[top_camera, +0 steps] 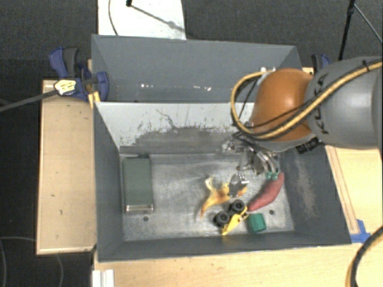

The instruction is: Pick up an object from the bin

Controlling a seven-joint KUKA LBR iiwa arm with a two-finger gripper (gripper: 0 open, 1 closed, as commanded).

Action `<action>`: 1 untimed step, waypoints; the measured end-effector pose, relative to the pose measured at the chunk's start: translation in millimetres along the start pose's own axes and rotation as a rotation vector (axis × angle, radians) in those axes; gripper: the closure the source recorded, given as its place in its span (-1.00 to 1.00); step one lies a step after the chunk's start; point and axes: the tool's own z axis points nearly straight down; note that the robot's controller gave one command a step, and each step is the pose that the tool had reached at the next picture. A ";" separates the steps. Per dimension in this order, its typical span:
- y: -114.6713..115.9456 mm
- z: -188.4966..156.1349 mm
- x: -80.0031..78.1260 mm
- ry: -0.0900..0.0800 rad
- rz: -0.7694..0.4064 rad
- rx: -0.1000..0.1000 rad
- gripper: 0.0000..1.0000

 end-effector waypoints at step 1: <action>-3.2 24.4 20.4 0.009 -0.102 0.000 1.00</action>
Offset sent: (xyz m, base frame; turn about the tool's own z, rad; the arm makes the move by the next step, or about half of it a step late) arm 0.0000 0.0000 0.0000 0.0000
